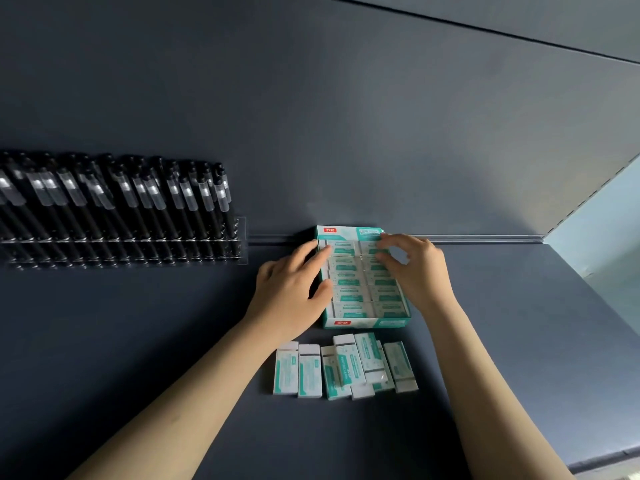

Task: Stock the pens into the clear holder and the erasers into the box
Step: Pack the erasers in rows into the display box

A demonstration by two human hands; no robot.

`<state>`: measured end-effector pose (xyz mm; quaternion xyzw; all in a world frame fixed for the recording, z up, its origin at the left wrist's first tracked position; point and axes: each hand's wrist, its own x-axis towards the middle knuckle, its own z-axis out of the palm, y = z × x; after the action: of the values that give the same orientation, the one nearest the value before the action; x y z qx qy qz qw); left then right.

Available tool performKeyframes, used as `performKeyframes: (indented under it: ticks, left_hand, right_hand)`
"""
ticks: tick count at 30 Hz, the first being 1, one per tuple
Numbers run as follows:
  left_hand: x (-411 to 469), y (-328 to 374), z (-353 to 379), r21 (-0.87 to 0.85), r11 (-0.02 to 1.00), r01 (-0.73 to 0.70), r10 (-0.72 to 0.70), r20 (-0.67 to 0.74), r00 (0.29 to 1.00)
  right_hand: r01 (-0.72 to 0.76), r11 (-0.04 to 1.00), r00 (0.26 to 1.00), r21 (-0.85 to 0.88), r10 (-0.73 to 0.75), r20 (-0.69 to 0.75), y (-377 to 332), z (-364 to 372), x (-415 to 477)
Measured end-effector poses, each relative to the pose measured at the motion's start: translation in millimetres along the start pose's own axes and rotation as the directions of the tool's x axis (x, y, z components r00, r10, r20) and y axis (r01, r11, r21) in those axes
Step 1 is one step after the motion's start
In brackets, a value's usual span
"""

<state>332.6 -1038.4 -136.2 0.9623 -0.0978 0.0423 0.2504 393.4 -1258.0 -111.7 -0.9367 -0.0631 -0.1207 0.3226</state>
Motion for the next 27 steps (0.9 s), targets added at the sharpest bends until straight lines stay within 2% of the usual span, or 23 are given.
performKeyframes:
  ticks: [3, 6, 11, 13, 15, 18, 21, 27]
  left_hand:
    - [0, 0, -1, 0.004, 1.000, 0.000, 0.000, -0.002, 1.000]
    - [0, 0, -1, -0.003, 1.000, 0.000, 0.000, -0.007, 1.000]
    - [0, 1, -1, -0.012, 1.000, 0.014, -0.014, -0.018, 1.000]
    - [0, 2, -2, -0.016, 1.000, 0.013, -0.013, -0.016, 1.000]
    - [0, 2, -2, -0.018, 1.000, 0.010, -0.010, -0.009, 1.000]
    - [0, 1, -3, -0.017, 1.000, 0.008, -0.008, -0.002, 1.000]
    - [0, 1, -2, -0.006, 1.000, 0.003, -0.003, 0.000, 1.000]
    - [0, 2, -3, -0.003, 1.000, -0.004, 0.004, 0.005, 1.000]
  right_hand:
    - [0.027, 0.999, 1.000, 0.024, -0.027, -0.005, 1, 2, -3]
    - [-0.010, 0.996, 1.000, 0.084, 0.010, -0.002, 1, 1, 1]
    - [-0.146, 0.945, 0.986, 0.292, 0.114, 0.125, -7, -8, -5]
    - [-0.186, 0.928, 0.969, 0.323, 0.118, 0.217, -7, -14, -13]
    - [-0.140, 0.956, 0.968, 0.259, 0.077, 0.240, -5, -21, -20]
    - [0.010, 0.987, 0.991, 0.160, -0.031, 0.130, -7, -35, -38]
    - [0.071, 0.989, 0.993, 0.126, -0.082, 0.081, -9, -46, -70]
    - [0.020, 0.990, 0.971, 0.141, -0.053, 0.234, -16, -49, -121]
